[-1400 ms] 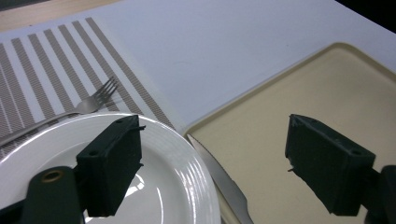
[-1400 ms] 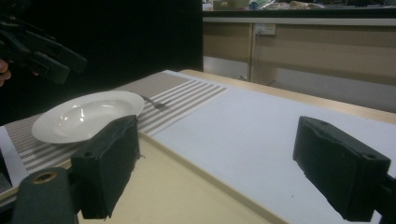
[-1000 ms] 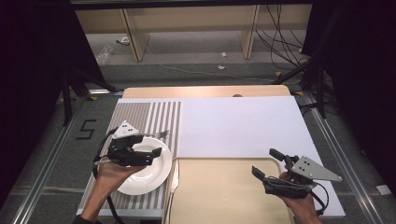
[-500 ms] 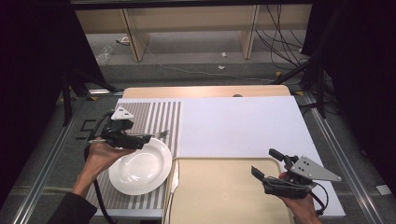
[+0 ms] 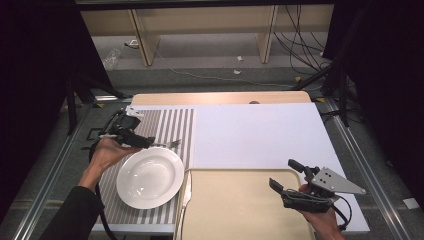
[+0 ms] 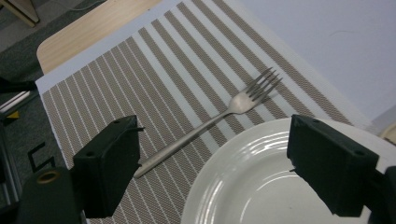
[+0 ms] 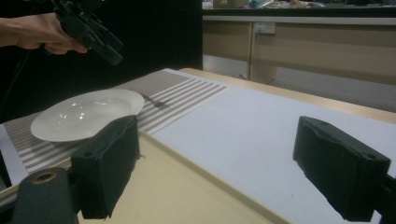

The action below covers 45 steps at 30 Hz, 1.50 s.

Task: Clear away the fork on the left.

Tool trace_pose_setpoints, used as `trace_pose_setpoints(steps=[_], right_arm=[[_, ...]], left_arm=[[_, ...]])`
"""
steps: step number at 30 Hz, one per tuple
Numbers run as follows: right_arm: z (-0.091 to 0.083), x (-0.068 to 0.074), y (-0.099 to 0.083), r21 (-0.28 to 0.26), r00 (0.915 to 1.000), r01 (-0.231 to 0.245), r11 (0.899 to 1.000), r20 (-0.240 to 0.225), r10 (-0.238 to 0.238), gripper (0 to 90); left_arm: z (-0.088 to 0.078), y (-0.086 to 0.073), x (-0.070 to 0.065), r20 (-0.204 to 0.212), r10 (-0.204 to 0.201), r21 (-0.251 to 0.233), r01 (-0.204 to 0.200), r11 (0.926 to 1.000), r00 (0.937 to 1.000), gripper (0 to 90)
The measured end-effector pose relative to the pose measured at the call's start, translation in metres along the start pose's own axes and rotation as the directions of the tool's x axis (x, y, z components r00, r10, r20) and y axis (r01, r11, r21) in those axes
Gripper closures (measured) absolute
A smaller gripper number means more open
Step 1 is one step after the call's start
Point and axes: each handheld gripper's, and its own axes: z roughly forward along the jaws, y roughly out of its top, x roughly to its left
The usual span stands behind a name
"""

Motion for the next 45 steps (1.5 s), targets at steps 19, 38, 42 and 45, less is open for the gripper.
trace_pose_setpoints(steps=[19,38,42,45], right_arm=[[0.000,0.000,0.000,0.000,1.0000,0.002,1.000,-0.002,-0.002,15.5],[0.001,0.000,0.000,0.003,1.0000,0.003,1.000,-0.001,-0.003,15.5],[0.000,0.000,0.000,0.003,1.0000,0.005,1.000,-0.001,-0.005,15.5],[0.000,-0.001,0.000,0.006,1.0000,0.004,1.000,-0.001,-0.004,15.5]], left_arm=[[0.047,0.002,0.037,-0.015,0.030,0.139,-0.028,0.9899,0.9994,17.1],[0.083,0.003,0.048,0.004,0.074,0.275,-0.072,0.9586,0.9973,18.9],[0.087,0.002,0.049,0.019,0.072,0.282,-0.074,0.9566,0.9973,19.2],[0.090,0.001,0.049,0.027,0.068,0.296,-0.073,0.9522,0.9973,19.2]])
